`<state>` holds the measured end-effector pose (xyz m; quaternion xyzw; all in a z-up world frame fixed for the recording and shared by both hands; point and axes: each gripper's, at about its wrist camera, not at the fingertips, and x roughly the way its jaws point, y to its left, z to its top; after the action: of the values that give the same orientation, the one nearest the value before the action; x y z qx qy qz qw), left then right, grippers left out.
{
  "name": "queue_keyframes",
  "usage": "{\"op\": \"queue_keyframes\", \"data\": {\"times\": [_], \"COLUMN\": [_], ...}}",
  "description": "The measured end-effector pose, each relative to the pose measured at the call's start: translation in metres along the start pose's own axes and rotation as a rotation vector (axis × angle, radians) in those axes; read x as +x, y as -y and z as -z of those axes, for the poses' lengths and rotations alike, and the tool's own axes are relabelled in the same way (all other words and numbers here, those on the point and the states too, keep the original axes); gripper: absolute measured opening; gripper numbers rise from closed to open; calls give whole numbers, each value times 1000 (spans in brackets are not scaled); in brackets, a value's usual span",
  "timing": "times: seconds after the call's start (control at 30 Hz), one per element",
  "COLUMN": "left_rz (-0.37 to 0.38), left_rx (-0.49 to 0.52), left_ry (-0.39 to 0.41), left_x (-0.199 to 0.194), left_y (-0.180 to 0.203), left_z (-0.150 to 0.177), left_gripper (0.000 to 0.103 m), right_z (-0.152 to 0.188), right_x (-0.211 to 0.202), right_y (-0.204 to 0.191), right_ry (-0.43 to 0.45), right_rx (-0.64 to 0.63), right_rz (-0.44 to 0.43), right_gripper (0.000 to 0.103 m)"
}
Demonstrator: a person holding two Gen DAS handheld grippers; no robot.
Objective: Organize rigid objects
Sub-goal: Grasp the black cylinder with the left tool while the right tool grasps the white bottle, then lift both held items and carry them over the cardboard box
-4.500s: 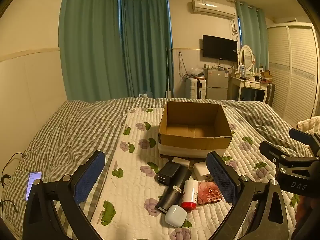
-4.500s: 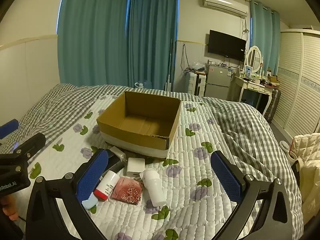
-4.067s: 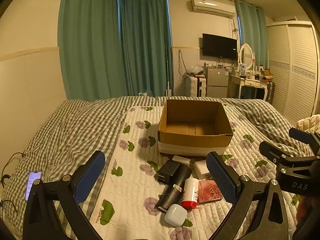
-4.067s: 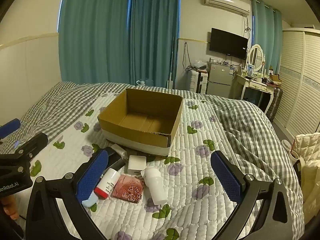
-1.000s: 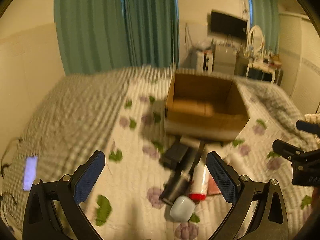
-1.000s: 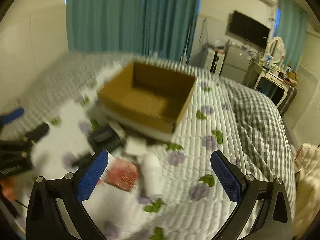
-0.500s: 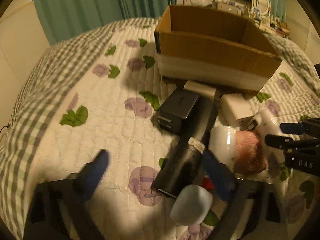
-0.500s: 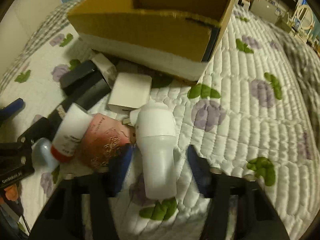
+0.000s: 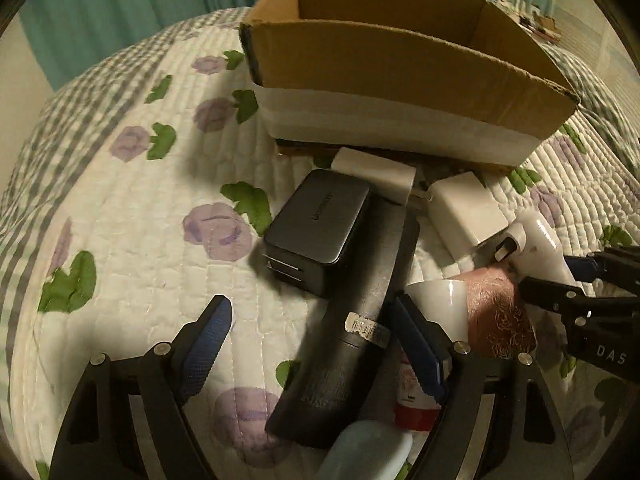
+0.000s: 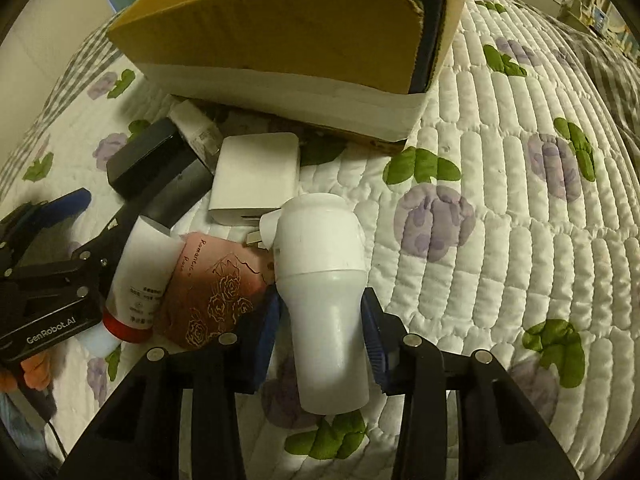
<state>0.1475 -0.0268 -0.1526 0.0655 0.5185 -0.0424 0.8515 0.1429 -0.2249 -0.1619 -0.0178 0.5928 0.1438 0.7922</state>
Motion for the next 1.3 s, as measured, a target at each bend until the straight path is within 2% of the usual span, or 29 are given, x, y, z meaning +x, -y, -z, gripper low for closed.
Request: {"op": "queue_keyframes", "data": {"times": [0.13,0.23,0.37,0.43,0.5,0.57,0.77,1.17,1.2,1.23,1.27,1.3], "left_rz": [75,102,117,85,58,28,25,24,24,29,43,52], "left_rx": [54,76,115,150,180,207,185,131,129,126,119,115], "left_ry": [-46,-62,-85,-106,-87,-70,-22,77,92,104,121,132], "left_x": [-1,0,9,21,20,19,0,-60,-65,-70,-78,-80], "left_y": [0,2,6,14,30,40,39,22,21,20,20,17], "left_z": [5,6,5,5,5,6,10,17,17,14,11,7], "left_gripper": [64,59,58,56,46,45,39,36,36,36,36,36], "right_z": [-3,1,2,3,2,3,18,38,39,39,35,35], "right_x": [-10,-19,-27,-29,-30,-30,-39,-94,-100,-106,-105,-111], "right_y": [3,8,15,20,24,28,22,15,14,12,5,3], "right_ry": [11,21,26,23,19,22,80,211,222,235,241,252], "right_rx": [-6,-10,-2,5,6,2,-10,-45,-44,-43,-45,-49], "right_rz": [1,3,-9,-18,-17,-3,16,54,50,51,52,53], "right_gripper": [40,40,40,40,40,37,36,32,28,10,1,0]}}
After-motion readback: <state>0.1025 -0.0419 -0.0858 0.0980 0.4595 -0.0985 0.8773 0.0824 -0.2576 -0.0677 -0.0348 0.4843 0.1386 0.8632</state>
